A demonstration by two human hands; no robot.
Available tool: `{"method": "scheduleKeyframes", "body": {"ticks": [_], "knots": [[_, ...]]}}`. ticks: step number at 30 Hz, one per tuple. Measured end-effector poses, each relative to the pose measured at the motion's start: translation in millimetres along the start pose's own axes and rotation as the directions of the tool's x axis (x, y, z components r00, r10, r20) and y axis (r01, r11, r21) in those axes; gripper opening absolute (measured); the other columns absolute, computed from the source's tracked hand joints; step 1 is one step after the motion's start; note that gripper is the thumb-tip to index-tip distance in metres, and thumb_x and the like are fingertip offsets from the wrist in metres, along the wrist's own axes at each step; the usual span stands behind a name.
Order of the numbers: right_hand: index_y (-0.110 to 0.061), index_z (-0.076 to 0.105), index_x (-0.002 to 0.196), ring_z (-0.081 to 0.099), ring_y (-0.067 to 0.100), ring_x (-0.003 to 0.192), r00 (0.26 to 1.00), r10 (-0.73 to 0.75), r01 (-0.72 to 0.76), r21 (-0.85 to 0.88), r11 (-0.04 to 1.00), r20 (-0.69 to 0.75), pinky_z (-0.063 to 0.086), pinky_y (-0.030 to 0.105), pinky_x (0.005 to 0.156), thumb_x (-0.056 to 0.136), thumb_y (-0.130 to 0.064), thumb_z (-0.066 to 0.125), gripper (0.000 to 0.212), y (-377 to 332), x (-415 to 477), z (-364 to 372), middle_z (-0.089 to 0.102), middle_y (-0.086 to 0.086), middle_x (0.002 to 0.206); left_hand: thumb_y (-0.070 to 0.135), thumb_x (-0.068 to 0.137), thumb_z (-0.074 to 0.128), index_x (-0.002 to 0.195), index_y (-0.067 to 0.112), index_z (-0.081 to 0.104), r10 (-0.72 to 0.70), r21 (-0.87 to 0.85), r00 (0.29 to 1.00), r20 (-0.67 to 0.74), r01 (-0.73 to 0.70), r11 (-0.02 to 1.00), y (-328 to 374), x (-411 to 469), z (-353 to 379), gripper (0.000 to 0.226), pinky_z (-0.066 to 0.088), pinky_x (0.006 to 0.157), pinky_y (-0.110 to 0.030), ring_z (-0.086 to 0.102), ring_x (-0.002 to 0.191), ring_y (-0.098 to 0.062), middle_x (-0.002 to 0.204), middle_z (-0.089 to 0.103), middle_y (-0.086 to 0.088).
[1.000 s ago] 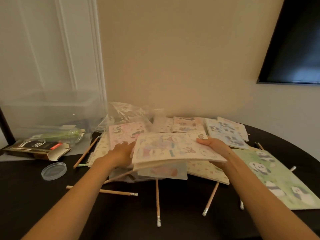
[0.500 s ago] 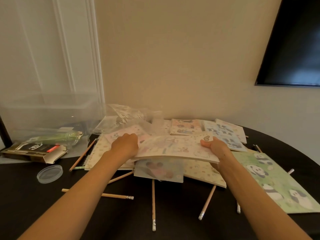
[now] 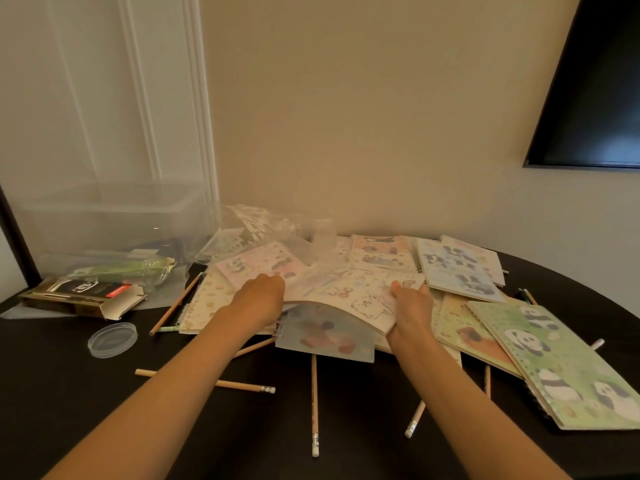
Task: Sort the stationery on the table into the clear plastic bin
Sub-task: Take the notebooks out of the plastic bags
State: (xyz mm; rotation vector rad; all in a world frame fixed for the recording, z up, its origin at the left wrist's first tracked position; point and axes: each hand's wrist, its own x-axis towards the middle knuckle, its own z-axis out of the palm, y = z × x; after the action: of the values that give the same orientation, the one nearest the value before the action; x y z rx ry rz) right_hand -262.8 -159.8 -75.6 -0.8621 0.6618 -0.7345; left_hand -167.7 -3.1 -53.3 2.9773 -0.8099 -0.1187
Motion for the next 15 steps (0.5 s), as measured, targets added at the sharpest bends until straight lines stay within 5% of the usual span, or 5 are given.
{"method": "scheduleKeyframes", "body": {"ticks": [4, 9, 12, 15], "knots": [[-0.009, 0.041, 0.133, 0.059, 0.022, 0.069, 0.996, 0.080, -0.077, 0.058, 0.995, -0.046, 0.053, 0.027, 0.041, 0.094, -0.002, 0.048, 0.040, 4, 1, -5, 0.056, 0.009, 0.091, 0.001, 0.095, 0.032, 0.117, -0.001, 0.046, -0.009, -0.084, 1.000, 0.009, 0.009, 0.996, -2, 1, -5, 0.026, 0.034, 0.072, -0.028, 0.050, 0.099, -0.031, 0.114, 0.047, -0.019], [-0.004, 0.031, 0.135, 0.061, 0.030, 0.089, 0.995, 0.103, -0.095, -0.252, 0.963, 0.016, 0.054, 0.041, 0.066, 0.093, 0.001, 0.040, 0.043, 19, -3, 4, 0.056, 0.017, 0.106, 0.001, 0.095, 0.028, 0.101, -0.001, 0.048, -0.003, -0.134, 1.000, -0.024, 0.000, 0.991, 2, 0, -8, 0.021, 0.035, 0.073, -0.029, 0.049, 0.100, -0.032, 0.118, 0.046, -0.019], [0.006, 0.040, 0.126, 0.063, 0.029, 0.080, 0.964, 0.229, -0.159, -0.401, 0.902, 0.134, 0.054, 0.040, 0.062, 0.092, 0.008, 0.036, 0.034, 15, -11, 4, 0.059, 0.018, 0.099, 0.001, 0.095, 0.027, 0.109, -0.001, 0.046, 0.017, -0.128, 1.000, -0.011, -0.018, 0.992, 2, 0, -3, 0.024, 0.035, 0.078, -0.029, 0.047, 0.106, -0.031, 0.120, 0.045, -0.018], [0.003, 0.042, 0.126, 0.063, 0.027, 0.076, 0.950, 0.237, -0.156, -0.347, 0.925, 0.203, 0.054, 0.041, 0.062, 0.092, 0.012, 0.035, 0.035, 10, -15, 1, 0.059, 0.015, 0.101, 0.003, 0.096, 0.028, 0.108, 0.001, 0.047, 0.039, -0.100, 0.999, -0.010, -0.039, 0.994, 2, 3, 1, 0.023, 0.033, 0.076, -0.029, 0.043, 0.095, -0.027, 0.103, 0.044, -0.014]]}}
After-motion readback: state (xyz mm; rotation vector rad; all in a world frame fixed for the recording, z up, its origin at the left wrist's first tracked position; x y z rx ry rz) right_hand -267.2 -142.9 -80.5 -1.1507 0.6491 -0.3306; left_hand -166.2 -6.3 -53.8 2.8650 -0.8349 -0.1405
